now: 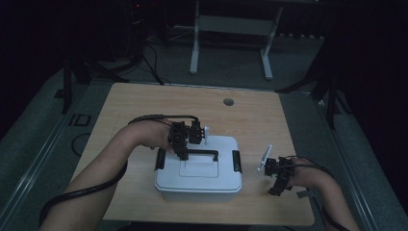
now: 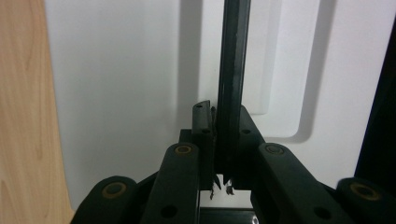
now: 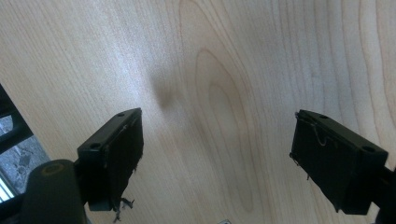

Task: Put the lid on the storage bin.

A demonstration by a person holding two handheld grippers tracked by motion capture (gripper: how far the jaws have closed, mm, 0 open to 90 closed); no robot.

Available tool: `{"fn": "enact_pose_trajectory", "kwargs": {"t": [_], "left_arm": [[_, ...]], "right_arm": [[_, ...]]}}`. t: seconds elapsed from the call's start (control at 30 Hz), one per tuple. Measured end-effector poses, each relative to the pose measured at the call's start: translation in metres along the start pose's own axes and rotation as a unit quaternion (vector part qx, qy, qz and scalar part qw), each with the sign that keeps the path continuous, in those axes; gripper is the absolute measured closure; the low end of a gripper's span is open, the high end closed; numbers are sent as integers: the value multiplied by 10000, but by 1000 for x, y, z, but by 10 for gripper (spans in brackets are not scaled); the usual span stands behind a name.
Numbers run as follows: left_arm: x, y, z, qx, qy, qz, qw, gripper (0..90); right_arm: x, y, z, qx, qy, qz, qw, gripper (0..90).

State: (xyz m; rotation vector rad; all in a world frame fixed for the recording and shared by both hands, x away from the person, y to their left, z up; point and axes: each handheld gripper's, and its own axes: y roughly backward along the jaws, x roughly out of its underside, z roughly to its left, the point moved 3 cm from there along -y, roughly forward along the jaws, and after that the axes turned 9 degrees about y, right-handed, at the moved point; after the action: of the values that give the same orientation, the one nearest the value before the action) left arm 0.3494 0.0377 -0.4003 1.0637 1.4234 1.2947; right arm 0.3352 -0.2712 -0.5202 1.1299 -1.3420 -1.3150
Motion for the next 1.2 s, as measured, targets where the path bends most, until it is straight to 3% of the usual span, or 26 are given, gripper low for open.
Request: {"fn": "enact_pose_trajectory", "kwargs": {"t": [0.3, 0.37, 0.4, 0.43, 0.47, 0.53, 0.57, 0.67, 0.73, 0.8, 0.9, 1.03, 1.13, 1.2], "left_arm": [[1, 0, 1, 67, 65, -81, 9999, 825], [1, -1, 1, -15, 42, -67, 10000, 816], [0, 0, 2, -108, 63, -101, 9999, 770], [0, 1, 3, -168, 107, -168, 9997, 661], [0, 3, 5, -148, 244, -263, 9992, 579], [1, 7, 11, -386, 537, -490, 9966, 412], [1, 8, 14, -376, 620, -539, 9959, 331], [6, 9, 16, -330, 593, -597, 9959, 169], [9, 6, 15, -361, 567, -588, 9960, 135], [12, 3, 14, -388, 521, -596, 9961, 41], [16, 2, 13, -378, 438, -874, 9945, 19], [25, 4, 16, -513, 525, -998, 9923, 18], [34, 7, 18, -434, 606, -1117, 9909, 18], [42, 10, 20, -493, 669, -1169, 9897, 19]], "right_arm": [[-3, 0, 0, 6, 29, 4, 10000, 166], [-4, 0, 1, 2, 32, -10, 10000, 166], [-4, 0, 1, 4, 36, -6, 10000, 166], [-4, 0, 1, 4, 44, -9, 10000, 166], [-4, 0, 1, 4, 41, -11, 10000, 166], [-4, 0, 0, 6, 36, -9, 10000, 166], [-4, 0, 1, 8, 42, -9, 10000, 166], [-4, 0, 1, 3, 40, -17, 10000, 166], [-4, 0, 0, 11, 43, -13, 10000, 166], [-4, 0, 0, 17, 46, -20, 10000, 166], [-5, 1, 0, 5, 37, -42, 10000, 166], [-6, 1, 0, 8, 52, -35, 10000, 166], [-7, 2, 0, 12, 47, -50, 10000, 166], [-7, 2, 0, 18, 46, -49, 10000, 166]]}}
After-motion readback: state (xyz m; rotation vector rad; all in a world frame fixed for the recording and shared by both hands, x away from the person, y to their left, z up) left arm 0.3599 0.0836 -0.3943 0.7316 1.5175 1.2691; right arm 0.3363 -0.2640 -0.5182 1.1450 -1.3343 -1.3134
